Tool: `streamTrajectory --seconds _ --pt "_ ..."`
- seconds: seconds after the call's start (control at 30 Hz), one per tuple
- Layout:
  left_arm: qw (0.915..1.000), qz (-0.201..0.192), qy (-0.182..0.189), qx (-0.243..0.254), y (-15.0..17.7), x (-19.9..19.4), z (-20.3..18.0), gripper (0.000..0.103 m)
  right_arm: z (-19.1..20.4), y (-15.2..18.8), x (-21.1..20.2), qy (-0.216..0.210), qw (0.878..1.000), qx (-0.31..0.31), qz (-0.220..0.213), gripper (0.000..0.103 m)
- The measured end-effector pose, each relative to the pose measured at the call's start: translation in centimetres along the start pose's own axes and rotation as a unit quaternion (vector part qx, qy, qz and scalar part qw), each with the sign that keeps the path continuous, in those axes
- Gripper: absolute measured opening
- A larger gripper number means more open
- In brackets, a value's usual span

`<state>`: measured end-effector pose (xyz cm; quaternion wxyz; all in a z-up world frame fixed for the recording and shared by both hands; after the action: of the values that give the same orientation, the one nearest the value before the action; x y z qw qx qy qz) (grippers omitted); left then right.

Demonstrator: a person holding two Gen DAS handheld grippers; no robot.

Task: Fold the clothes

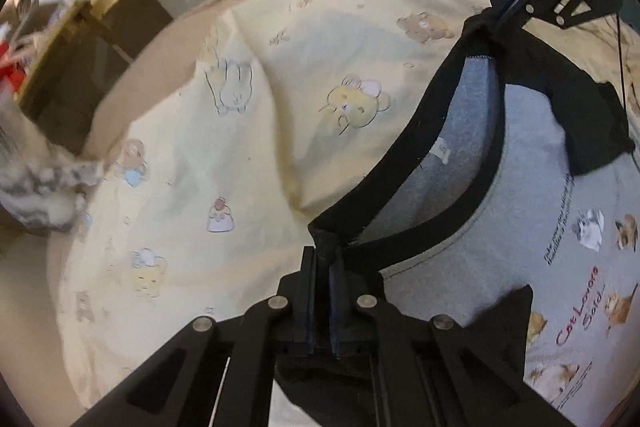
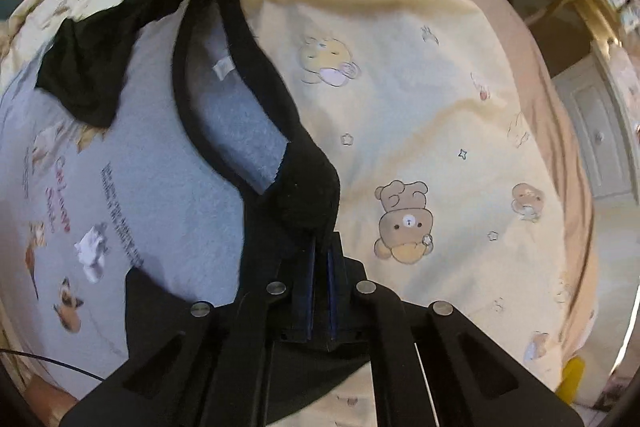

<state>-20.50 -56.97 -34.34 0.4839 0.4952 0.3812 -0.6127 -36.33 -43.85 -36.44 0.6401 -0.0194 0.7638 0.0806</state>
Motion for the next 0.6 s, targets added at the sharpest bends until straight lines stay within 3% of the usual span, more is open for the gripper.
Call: streamTrajectory --seconds 0.13,0.4,0.5,0.6 --pt "0.9999 -0.006 -0.014 0.002 0.4 -2.8 -1.0 0.005 0.8 0.3 -2.4 0.016 1.000 0.003 -0.008 0.005" --pt "0.9987 -0.025 -0.038 0.025 2.3 -7.9 -4.3 0.005 3.8 9.3 -7.4 0.051 0.999 0.013 -0.006 0.005" --pt "0.9976 -0.054 -0.043 0.005 4.1 -10.9 -5.7 0.005 6.1 11.5 -9.6 0.065 0.997 0.034 -0.018 0.005" --pt "0.9948 -0.094 -0.021 -0.032 6.6 -14.3 -8.6 0.005 9.3 14.6 -12.9 0.081 0.995 0.058 -0.030 0.004"
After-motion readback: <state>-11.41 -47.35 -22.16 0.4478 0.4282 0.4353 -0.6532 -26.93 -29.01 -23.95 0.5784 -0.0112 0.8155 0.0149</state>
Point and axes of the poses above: each gripper's, at about its wrist camera, not at the fingertips, and x roughly the way its jaws point, z to its left, y to its underside, the point moved 10 cm from there along x, roughly the way its jaws point, and after that the axes turned 15 degrees about z, right-handed, at the moved point
